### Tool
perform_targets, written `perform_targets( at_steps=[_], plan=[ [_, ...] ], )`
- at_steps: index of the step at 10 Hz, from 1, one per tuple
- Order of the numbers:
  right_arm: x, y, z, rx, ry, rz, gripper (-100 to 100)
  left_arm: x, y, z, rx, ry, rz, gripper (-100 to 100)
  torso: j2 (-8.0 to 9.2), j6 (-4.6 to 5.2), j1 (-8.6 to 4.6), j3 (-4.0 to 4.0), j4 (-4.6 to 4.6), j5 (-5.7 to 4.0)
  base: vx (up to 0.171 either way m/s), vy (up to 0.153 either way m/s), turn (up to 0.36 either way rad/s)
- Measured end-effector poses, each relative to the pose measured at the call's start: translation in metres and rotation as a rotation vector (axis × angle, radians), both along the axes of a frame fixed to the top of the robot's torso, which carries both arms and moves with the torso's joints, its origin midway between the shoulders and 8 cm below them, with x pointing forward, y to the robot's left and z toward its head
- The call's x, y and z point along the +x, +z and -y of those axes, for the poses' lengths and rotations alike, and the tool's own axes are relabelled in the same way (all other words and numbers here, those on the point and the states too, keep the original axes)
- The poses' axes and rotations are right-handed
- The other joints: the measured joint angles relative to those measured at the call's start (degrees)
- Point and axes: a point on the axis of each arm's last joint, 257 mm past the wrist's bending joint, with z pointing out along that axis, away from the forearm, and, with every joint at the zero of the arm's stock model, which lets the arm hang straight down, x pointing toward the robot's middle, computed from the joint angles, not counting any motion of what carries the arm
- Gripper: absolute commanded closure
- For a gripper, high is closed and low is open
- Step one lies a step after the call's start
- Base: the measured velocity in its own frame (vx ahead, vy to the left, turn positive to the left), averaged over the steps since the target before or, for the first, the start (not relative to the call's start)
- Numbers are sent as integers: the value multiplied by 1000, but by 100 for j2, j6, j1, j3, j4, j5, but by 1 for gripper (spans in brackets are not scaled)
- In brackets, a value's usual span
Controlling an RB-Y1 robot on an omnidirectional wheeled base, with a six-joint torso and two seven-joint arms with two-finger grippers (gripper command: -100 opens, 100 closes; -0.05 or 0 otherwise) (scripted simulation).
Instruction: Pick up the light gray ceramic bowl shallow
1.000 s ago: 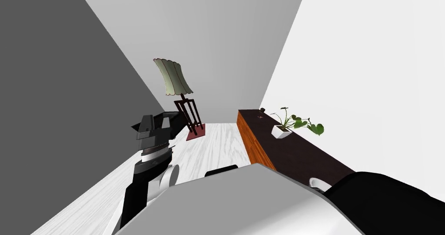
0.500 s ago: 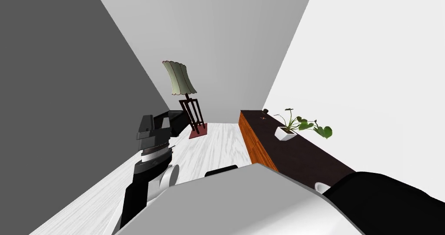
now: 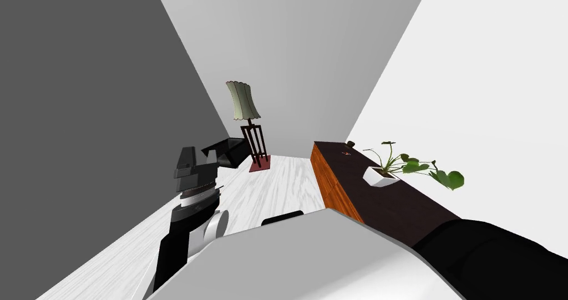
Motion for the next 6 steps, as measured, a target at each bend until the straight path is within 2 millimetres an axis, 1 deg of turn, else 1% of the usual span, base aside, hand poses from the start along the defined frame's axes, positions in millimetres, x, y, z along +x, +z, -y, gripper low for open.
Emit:
perform_targets(
  at_steps=[1, 2, 4, 5, 6],
  plan=[
    [-12, 2, -2, 11, -34, 8, -100, 0, 0, 0, 0, 0, 0, 0, 10, -2, 9, 7, 5, 4, -47, 39, 88],
    [-17, 2, -1, 12, -53, 12, -100, 0, 0, 0, 0, 0, 0, 0, 3, 7, -5, 4, 4, 0, -3, 9, -76],
    [-29, 5, 8, -5, -70, -4, -100, 0, 0, 0, 0, 0, 0, 0, -18, 4, -25, -9, -1, -5, 9, -4, -14],
    [-29, 5, 8, -3, -70, -4, 100, 0, 0, 0, 0, 0, 0, 0, -19, 4, -25, -9, -1, -5, 0, 0, 0],
    [-29, 5, 8, -3, -70, -4, 100, 0, 0, 0, 0, 0, 0, 0, -18, 4, -25, -9, -1, -5, 2, 6, 5]
  ],
)
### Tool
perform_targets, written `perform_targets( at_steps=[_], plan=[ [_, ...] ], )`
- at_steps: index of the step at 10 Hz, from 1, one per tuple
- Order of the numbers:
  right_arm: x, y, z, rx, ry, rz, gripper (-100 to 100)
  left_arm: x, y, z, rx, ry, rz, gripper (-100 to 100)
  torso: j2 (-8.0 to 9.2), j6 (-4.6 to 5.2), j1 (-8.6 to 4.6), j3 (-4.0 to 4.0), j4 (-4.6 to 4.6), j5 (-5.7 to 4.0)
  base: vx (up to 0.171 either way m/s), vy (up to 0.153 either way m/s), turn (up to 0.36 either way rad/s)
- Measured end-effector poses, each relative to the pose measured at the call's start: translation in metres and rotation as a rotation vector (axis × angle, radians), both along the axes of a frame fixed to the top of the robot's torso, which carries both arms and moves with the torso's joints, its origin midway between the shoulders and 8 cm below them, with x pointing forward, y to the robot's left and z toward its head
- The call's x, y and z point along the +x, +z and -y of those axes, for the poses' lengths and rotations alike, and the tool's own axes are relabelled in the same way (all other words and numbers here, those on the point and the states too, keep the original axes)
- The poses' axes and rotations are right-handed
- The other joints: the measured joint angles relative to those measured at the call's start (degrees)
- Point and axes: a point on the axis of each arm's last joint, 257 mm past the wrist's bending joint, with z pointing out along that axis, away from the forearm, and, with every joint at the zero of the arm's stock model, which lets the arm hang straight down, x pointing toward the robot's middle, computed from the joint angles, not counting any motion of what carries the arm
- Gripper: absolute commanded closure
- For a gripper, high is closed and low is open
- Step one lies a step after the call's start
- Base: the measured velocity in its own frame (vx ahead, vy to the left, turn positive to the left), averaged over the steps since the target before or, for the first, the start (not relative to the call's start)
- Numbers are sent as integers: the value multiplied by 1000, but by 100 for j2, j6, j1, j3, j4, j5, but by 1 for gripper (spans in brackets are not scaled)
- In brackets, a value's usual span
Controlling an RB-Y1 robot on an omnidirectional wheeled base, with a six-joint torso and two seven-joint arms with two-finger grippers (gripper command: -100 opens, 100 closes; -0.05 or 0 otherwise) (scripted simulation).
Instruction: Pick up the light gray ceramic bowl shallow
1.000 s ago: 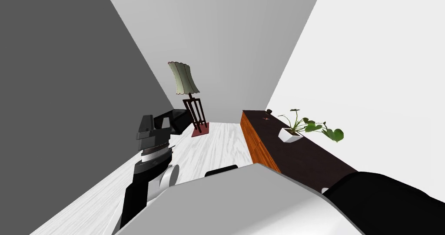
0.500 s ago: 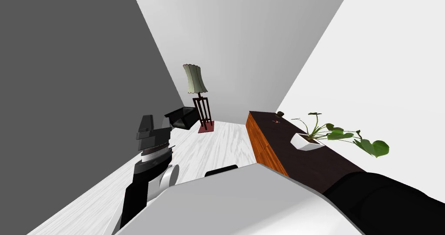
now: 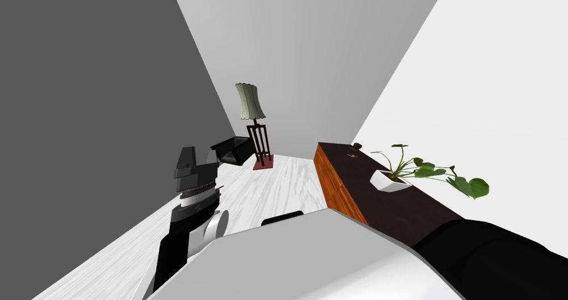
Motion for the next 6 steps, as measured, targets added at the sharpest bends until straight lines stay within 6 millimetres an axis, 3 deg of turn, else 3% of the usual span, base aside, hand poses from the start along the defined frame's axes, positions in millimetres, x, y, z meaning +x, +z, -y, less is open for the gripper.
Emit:
perform_targets(
  at_steps=[3, 4, 5, 6],
  plan=[
    [0, 0, 0, 0, 0, 0, 100, 0, 0, 0, 0, 0, 0, 0, 1, 0, 0, 0, 0, 2, 0, 0, 0],
    [0, 0, 0, 1, 0, 0, 0, 0, 0, 0, 0, 0, 0, 0, 0, 0, 3, 0, 0, 4, 0, 0, 0],
    [0, 0, -1, 1, 0, 1, 100, 0, 0, 0, 0, 0, 0, 0, 0, 0, 5, 0, -1, 6, 4, -2, 11],
    [-3, 2, 0, 0, -2, -2, 100, 0, 0, 0, 0, 0, 0, 0, 0, 2, 7, -1, -2, 11, 57, -92, -355]
  ],
)
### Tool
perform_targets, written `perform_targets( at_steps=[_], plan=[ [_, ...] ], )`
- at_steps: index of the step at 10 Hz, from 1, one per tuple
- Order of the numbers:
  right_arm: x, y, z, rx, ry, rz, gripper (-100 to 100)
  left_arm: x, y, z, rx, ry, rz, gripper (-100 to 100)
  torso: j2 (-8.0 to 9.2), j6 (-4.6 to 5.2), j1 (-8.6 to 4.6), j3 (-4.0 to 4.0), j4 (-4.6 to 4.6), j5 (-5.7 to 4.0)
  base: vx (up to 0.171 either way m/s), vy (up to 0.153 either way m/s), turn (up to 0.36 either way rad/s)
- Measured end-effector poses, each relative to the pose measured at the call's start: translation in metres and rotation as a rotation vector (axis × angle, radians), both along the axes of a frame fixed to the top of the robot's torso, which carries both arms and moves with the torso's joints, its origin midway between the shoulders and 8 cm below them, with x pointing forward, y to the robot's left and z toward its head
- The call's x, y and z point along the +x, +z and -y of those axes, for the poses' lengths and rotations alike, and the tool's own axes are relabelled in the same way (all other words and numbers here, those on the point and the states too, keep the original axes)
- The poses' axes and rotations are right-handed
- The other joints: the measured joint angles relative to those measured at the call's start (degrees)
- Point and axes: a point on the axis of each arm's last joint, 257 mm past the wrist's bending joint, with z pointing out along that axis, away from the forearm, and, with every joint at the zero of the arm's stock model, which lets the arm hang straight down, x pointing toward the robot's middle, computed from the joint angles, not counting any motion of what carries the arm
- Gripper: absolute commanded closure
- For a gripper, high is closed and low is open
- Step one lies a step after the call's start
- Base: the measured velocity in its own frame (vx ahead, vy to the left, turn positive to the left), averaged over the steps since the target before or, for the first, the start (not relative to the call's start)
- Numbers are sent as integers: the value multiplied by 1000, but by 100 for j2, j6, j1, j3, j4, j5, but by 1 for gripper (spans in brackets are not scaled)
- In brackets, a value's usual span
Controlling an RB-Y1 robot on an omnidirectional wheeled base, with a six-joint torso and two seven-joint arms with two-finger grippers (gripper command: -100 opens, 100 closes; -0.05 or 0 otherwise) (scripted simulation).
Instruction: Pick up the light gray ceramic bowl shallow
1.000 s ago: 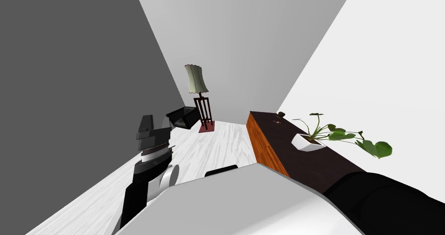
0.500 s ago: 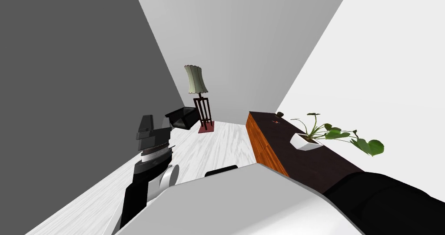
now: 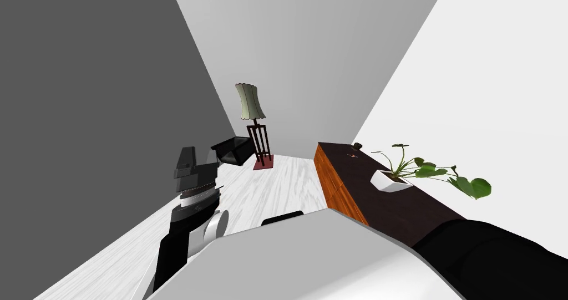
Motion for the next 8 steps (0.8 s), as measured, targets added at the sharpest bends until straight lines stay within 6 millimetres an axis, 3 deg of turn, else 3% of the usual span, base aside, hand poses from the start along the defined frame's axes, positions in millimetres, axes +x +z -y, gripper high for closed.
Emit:
perform_targets(
  at_steps=[2, 4, 6, 8],
  plan=[
    [14, 4, 12, -31, 51, -15, 100, 0, 0, 0, 0, 0, 0, 0, -18, 24, -33, -14, -13, 1, 66, -79, -344],
    [11, 7, 15, -48, 65, -43, 100, 0, 0, 0, 0, 0, 0, 0, -7, -9, 3, -4, -1, 5, -2, -3, 36],
    [26, 1, 5, -30, 80, -20, 100, 0, 0, 0, 0, 0, 0, 0, -4, -5, 21, -3, -1, 12, -3, 6, -2],
    [51, -1, -2, -21, 116, 0, 100, 0, 0, 0, 0, 0, 0, 0, -24, 3, 0, -13, -4, 5, 84, -76, -433]
  ],
)
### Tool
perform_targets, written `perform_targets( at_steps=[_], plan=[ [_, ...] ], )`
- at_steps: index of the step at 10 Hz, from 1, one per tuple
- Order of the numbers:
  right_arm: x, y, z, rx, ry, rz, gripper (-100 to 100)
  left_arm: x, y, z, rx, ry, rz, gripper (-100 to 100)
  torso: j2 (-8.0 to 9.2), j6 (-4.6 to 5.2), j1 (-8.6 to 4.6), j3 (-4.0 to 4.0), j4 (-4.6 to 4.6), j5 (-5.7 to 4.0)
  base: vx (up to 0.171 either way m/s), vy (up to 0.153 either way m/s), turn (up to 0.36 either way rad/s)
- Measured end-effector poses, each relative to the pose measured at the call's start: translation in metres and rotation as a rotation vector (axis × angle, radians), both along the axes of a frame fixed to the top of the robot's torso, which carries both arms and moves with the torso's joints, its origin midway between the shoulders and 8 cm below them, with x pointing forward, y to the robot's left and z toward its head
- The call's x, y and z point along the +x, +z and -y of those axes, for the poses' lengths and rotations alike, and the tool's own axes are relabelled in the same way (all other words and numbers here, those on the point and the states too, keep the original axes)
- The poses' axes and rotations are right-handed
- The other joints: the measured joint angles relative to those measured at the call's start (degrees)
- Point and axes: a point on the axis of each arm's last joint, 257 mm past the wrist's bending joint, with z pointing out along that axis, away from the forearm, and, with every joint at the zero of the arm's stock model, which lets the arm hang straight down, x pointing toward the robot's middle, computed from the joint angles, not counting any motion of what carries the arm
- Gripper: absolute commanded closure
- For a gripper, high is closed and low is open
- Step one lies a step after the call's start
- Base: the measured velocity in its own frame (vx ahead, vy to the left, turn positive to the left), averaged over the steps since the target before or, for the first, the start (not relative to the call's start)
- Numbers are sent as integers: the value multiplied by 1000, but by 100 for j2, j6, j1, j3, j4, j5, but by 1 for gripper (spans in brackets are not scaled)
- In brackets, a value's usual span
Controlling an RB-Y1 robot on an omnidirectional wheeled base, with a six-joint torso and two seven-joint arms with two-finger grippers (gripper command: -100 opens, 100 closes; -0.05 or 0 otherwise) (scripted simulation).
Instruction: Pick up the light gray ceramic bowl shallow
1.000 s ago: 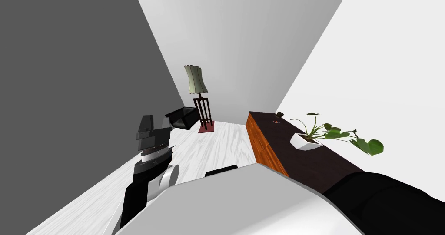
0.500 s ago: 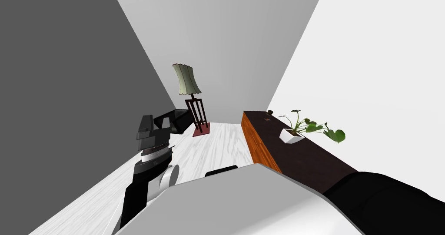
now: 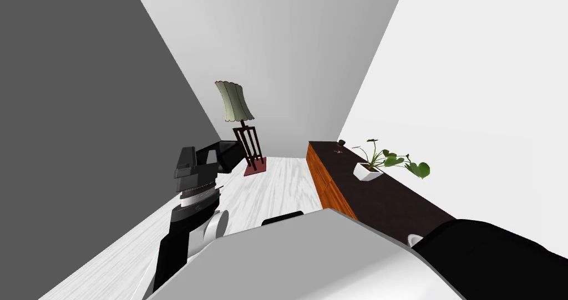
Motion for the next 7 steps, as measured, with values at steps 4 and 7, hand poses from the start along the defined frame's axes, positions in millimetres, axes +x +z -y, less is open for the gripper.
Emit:
perform_targets(
  at_steps=[4, 7],
  plan=[
    [57, -7, -14, -7, 130, -1, 100, 0, 0, 0, 0, 0, 0, 0, -2, 6, -43, -3, -4, -30, 65, -63, -284],
    [69, -10, -25, 1, 167, 3, 100, 0, 0, 0, 0, 0, 0, 0, 16, -26, -28, 11, 10, -44, 21, -19, -94]
  ],
)
